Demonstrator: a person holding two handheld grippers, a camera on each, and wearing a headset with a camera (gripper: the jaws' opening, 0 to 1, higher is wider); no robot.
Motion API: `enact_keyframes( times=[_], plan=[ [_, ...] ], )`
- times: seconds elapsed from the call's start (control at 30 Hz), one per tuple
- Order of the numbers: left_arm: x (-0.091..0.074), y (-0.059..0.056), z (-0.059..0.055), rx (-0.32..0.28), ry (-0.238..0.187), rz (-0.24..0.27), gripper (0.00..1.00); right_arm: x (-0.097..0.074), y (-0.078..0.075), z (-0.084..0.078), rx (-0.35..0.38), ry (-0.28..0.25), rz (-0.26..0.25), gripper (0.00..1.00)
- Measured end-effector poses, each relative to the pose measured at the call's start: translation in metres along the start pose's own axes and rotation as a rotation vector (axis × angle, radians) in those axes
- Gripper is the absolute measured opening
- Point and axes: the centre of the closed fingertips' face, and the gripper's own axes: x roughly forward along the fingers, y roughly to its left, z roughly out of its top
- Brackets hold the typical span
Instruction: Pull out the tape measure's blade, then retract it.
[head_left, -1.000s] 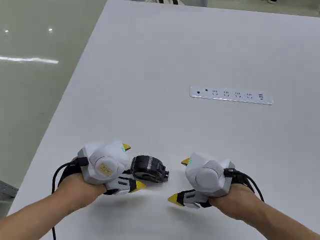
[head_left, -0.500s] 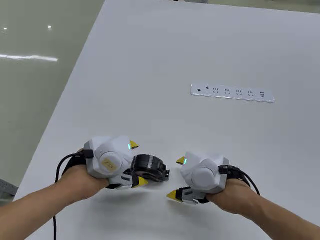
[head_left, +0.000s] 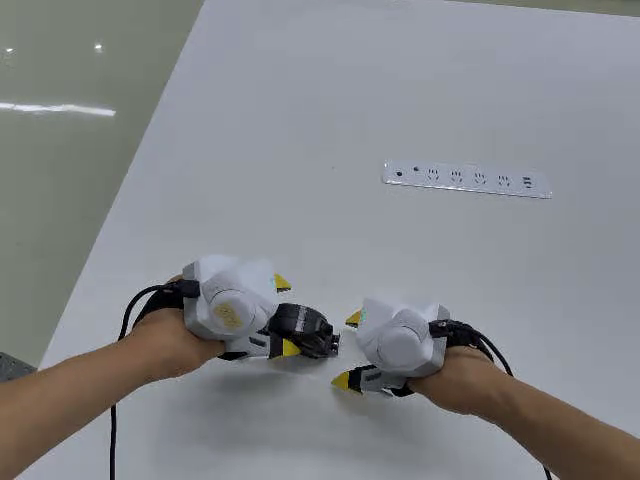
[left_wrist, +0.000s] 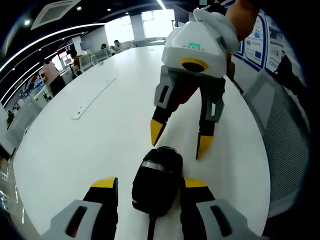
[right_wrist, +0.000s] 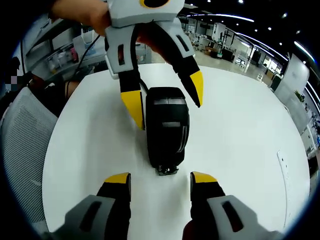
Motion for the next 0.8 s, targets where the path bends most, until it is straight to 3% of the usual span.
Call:
enact_keyframes(
  times=[0.3, 0.8],
  plan=[
    [0.005, -0.006, 0.002, 0.098, 0.031, -0.056, 0.39, 0.003, -0.005, 0.004, -0.020, -0.008, 0.012, 0.43],
    [0.009, -0.011, 0.002, 0.115, 0.046, -0.103, 0.34, 0.010, -0.005, 0.006, -0.069, -0.002, 0.042, 0.34]
  ],
)
